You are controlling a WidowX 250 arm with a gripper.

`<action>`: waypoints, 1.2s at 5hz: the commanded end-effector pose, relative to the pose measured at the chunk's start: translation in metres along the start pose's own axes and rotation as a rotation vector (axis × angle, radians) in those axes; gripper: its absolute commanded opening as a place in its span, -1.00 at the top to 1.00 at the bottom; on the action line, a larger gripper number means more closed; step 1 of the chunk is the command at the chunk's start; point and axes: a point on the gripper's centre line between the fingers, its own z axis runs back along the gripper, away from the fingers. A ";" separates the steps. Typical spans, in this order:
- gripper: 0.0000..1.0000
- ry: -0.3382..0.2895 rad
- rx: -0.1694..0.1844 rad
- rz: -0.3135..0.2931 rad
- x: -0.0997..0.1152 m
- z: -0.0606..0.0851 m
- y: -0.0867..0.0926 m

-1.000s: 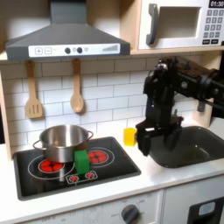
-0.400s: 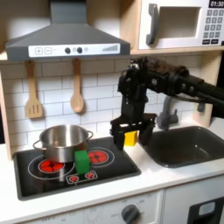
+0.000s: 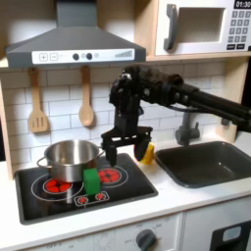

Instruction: Reach green block

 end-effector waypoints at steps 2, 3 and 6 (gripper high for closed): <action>-1.00 -0.017 0.013 -0.039 0.036 -0.017 0.032; -1.00 -0.015 0.017 -0.057 0.045 -0.022 0.039; -1.00 0.021 -0.006 -0.117 0.045 -0.041 0.038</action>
